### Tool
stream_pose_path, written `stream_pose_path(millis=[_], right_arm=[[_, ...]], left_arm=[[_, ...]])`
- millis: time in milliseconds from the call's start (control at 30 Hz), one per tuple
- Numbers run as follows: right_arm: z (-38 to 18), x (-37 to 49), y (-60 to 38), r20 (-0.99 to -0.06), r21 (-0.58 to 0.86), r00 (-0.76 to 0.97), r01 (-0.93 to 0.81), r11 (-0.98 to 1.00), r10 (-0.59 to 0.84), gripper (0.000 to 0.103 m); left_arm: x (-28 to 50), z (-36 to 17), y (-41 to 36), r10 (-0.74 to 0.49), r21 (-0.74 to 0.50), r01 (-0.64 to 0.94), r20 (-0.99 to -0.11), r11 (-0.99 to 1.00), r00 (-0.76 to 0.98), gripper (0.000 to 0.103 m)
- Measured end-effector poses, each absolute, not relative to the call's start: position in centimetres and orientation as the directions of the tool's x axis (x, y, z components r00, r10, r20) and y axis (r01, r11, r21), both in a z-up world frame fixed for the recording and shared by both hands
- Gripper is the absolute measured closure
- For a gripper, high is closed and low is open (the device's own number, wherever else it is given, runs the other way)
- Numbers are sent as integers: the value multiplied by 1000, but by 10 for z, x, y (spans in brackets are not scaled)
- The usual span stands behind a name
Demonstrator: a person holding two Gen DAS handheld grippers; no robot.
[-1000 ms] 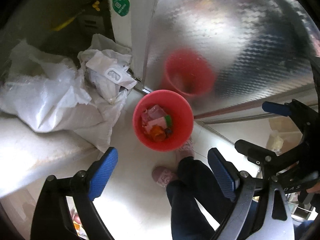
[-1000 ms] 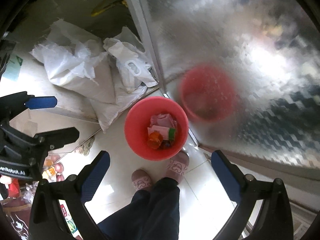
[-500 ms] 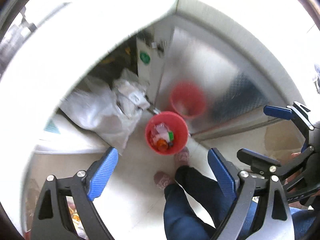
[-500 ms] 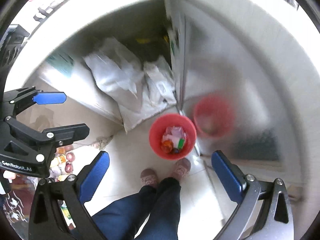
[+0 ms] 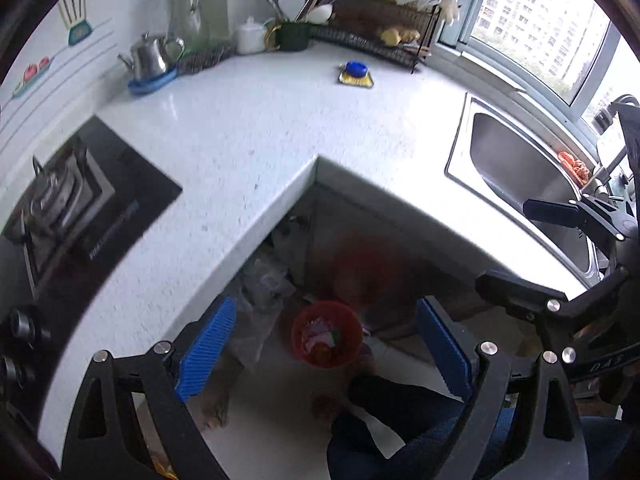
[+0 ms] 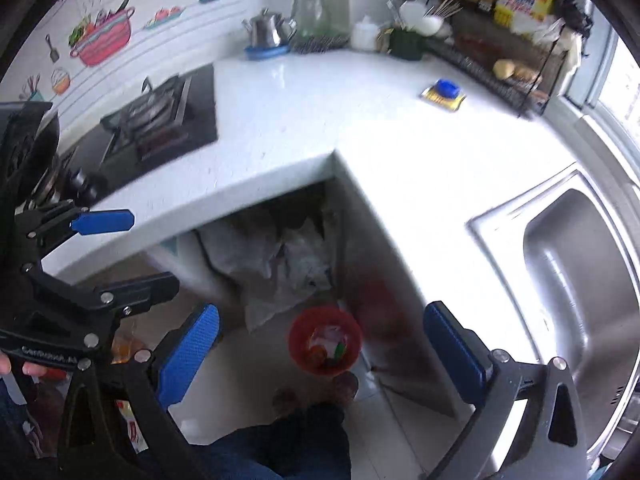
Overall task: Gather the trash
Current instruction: 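Raise both tools back up over the counter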
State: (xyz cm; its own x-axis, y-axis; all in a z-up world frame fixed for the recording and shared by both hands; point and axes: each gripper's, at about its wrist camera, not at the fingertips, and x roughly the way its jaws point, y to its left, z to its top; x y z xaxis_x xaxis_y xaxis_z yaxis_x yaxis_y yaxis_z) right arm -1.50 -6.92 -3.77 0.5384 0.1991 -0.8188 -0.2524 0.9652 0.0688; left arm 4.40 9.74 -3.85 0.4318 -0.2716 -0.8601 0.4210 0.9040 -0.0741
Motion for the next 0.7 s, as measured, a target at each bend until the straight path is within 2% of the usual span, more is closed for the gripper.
stream_pose_path(millis=[267, 567, 700], right_arm=[[-3, 6, -87, -780, 73, 596, -216, 974, 190, 1], [27, 73, -128, -753, 111, 628, -174, 979, 197, 1], [34, 111, -146, -752, 105, 629, -181, 978, 197, 1]], left_arm=[[83, -3, 67, -281, -44, 453, -835, 891, 472, 13], [162, 21, 22, -276, -11, 474, -826, 880, 492, 13], [210, 23, 3, -291, -53, 447, -826, 893, 483, 13]])
